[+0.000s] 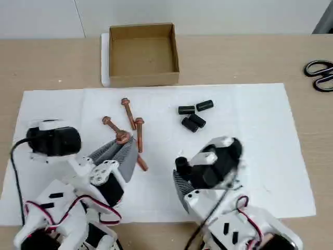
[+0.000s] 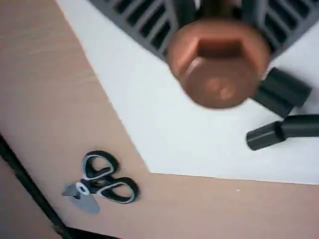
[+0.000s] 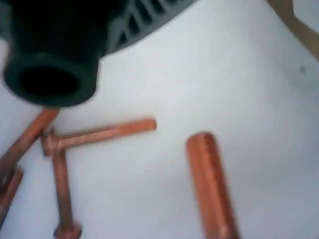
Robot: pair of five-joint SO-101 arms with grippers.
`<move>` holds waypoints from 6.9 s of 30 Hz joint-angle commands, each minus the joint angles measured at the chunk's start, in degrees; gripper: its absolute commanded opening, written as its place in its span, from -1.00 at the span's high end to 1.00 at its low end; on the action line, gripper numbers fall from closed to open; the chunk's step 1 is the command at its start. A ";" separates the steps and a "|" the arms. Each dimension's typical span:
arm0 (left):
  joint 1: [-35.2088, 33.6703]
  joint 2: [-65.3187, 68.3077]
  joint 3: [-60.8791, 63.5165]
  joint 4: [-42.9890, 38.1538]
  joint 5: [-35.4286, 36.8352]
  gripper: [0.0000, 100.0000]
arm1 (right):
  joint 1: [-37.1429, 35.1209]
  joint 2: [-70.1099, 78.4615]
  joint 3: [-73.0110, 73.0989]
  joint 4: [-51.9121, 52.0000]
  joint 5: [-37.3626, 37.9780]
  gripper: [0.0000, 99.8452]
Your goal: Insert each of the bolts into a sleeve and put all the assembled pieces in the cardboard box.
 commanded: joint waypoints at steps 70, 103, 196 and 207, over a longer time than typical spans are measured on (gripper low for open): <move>8.35 -0.35 4.35 -10.73 0.26 0.99 | -6.90 -6.99 5.54 -2.33 -0.09 0.99; 15.47 -0.35 4.53 -1.23 0.26 0.99 | -6.99 -0.48 5.80 -11.03 -0.09 0.99; -14.33 7.30 -1.71 -13.19 -9.41 0.99 | 13.14 -0.04 14.95 -12.97 5.63 0.99; -23.65 25.14 -8.75 -12.84 -9.32 0.99 | 23.78 -0.04 17.41 -19.21 3.08 0.99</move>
